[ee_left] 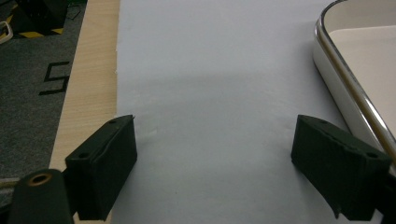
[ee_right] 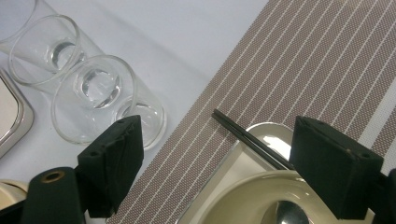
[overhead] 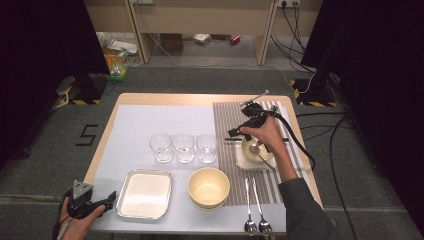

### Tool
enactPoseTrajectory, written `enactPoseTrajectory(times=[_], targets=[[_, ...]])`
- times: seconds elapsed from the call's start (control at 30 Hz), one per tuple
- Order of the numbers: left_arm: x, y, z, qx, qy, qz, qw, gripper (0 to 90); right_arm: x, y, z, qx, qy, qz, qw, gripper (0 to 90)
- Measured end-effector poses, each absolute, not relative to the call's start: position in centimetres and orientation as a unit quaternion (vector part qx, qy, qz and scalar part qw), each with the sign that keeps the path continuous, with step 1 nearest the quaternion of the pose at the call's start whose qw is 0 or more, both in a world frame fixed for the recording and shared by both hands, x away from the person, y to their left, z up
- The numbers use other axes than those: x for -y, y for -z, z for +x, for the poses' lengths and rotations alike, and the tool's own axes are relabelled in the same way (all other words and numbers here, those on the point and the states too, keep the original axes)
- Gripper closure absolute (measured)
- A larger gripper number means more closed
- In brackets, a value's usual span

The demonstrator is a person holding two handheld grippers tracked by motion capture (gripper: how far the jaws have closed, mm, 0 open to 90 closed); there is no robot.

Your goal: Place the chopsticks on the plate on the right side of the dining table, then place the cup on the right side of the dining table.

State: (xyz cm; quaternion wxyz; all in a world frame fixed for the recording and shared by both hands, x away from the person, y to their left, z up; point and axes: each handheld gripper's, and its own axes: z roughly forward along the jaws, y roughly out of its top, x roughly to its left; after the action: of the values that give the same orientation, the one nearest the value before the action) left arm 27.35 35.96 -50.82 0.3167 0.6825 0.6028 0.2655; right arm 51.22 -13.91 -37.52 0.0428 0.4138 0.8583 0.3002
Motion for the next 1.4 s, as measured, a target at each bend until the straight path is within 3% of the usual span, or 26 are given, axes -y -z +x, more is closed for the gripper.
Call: enactPoseTrajectory(times=[0.73, 1.13, 1.4], targets=[[-35.9, 50.8, 27.4, -0.606, -0.266, 0.681, 0.314, 13.0, 10.9, 37.6, 51.0, -0.867, -0.308, 0.390, 0.048, 23.1], [-35.9, 50.8, 27.4, -0.605, -0.266, 0.682, 0.314, 13.0, 8.9, 38.0, 50.8, -0.870, -0.316, 0.375, 0.046, 19.4], [-35.9, 50.8, 27.4, -0.605, -0.266, 0.682, 0.314, 13.0, 8.2, 38.4, 50.9, -0.873, -0.314, 0.371, 0.047, 24.3]])
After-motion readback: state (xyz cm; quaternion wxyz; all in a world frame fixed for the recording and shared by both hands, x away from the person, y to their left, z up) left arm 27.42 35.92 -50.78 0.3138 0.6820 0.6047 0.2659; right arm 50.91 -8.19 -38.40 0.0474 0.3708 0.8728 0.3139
